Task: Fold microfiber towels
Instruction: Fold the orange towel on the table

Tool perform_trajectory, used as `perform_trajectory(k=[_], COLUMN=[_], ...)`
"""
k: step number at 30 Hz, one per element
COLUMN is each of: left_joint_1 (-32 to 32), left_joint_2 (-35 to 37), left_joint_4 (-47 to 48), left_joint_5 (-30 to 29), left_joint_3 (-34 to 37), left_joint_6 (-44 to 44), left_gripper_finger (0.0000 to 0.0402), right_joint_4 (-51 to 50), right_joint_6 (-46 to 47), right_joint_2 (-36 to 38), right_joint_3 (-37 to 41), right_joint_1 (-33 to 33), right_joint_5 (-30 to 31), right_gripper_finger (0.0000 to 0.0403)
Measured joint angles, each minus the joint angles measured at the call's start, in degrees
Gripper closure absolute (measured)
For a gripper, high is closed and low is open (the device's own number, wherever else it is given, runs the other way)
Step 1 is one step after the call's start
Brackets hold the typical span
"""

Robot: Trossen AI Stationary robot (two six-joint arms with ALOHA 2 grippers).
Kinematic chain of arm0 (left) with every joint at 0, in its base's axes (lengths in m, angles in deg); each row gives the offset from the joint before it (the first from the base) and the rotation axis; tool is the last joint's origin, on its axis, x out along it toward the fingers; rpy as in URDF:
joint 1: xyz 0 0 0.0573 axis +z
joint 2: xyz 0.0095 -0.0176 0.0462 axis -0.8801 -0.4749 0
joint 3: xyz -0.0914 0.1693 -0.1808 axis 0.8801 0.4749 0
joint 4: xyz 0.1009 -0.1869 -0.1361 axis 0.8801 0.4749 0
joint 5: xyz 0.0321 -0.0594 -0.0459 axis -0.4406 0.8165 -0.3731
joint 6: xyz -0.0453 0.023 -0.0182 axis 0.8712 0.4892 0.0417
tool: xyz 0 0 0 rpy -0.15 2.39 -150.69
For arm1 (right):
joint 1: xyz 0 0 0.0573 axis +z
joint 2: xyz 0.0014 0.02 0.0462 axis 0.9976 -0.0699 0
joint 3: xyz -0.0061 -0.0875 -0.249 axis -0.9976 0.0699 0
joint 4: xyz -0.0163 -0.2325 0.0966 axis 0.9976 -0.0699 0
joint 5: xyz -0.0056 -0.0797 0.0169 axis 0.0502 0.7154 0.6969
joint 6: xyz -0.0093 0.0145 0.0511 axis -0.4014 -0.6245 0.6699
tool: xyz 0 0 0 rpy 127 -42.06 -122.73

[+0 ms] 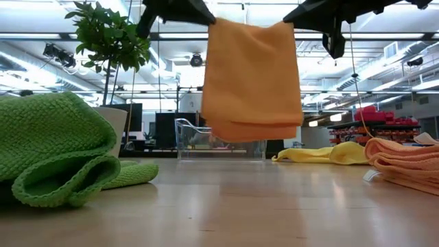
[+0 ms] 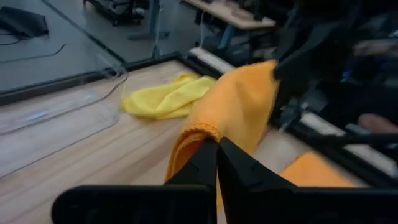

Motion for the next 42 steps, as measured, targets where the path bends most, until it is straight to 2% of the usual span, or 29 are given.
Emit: perform_trajectory(k=[6,13,18,22,26,29,33,36,39,42], left_joint_1=[-1.4,-9.9,-18.4,-23.1,-22.4,-18.7,-12.0,-6.7,-1.9,0.8], left_joint_2=[-3.8,-4.7,-5.1,-5.4,-5.4,-6.6,-10.8,-15.8,-19.6,-20.8], left_joint_4=[-0.4,-0.9,-2.6,-2.7,-2.4,0.5,11.3,17.7,18.7,18.6], left_joint_5=[-0.1,-9.1,-11.4,-19.4,-21.1,-17.6,-10.3,-5.8,-2.4,-1.6], left_joint_3=[0.0,0.0,0.0,-0.1,-0.4,-0.5,-0.3,-0.3,-0.2,-0.2], left_joint_6=[3.9,8.5,16.7,24.6,25.7,27.7,33.7,36.0,34.9,32.9], left_gripper_finger=[0.0395,0.0398,0.0399,0.04,0.04,0.0401,0.0401,0.0401,0.0399,0.04], right_joint_4=[4.0,4.5,4.9,-1.3,-19.9,-28.7,-27.8,-23.0,-16.0,-11.5], right_joint_6=[0.4,7.9,11.9,15.9,23.8,26.2,23.1,19.6,16.6,13.8], right_joint_2=[-1.5,-8.2,-17.6,-25.6,-30.5,-31.7,-31.7,-31.7,-31.7,-31.7], right_joint_3=[-0.1,-0.8,-9.1,-20.0,-29.5,-29.9,-23.5,-18.0,-13.2,-11.2], right_joint_1=[3.0,12.3,19.1,19.9,17.4,13.1,4.5,-2.2,-7.7,-11.1], right_joint_5=[1.6,7.5,12.0,13.4,12.6,9.7,3.9,0.2,-3.7,-5.3], right_gripper_finger=[0.0366,0.0366,0.0366,0.0366,0.0366,0.0366,0.0366,0.0366,0.0366,0.0366])
